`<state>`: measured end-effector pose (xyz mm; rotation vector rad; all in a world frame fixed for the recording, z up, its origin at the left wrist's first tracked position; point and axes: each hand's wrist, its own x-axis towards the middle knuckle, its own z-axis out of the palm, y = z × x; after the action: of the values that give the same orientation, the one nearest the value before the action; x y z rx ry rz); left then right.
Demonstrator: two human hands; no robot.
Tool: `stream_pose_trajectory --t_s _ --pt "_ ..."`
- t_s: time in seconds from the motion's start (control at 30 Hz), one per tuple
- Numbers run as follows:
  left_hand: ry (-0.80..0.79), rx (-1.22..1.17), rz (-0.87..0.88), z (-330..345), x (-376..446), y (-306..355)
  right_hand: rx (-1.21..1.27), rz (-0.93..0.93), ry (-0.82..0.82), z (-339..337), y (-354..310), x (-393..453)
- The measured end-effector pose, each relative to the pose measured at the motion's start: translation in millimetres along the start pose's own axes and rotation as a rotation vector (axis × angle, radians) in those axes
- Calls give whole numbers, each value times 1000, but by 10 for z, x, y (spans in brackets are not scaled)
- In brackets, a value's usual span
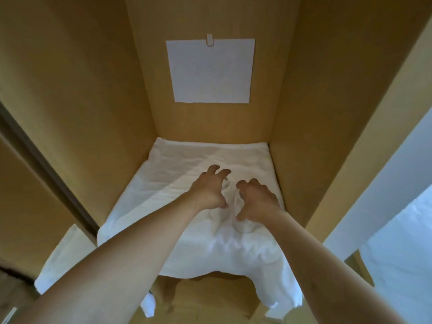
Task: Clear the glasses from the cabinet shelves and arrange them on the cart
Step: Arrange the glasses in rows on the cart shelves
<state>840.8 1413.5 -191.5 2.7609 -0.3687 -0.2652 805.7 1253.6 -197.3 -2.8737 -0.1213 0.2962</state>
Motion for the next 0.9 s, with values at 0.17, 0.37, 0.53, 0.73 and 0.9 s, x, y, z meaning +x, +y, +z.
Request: stream_pose_trajectory --t_s 0.17,0.37,0.53,0.73,0.9 --pt "-34 -49 69 40 129 -21 -47 41 14 35 -51 7" --pt "-39 32 100 63 184 -41 -74 123 47 74 -151 -46" --pt "-17 67 65 88 137 -75 -84 183 83 121 -205 -176" --pt "81 44 28 61 -129 -154 -18 248 179 173 -270 -518" --pt "174 -76 -57 -27 -489 -111 59 299 321 229 -280 -992"
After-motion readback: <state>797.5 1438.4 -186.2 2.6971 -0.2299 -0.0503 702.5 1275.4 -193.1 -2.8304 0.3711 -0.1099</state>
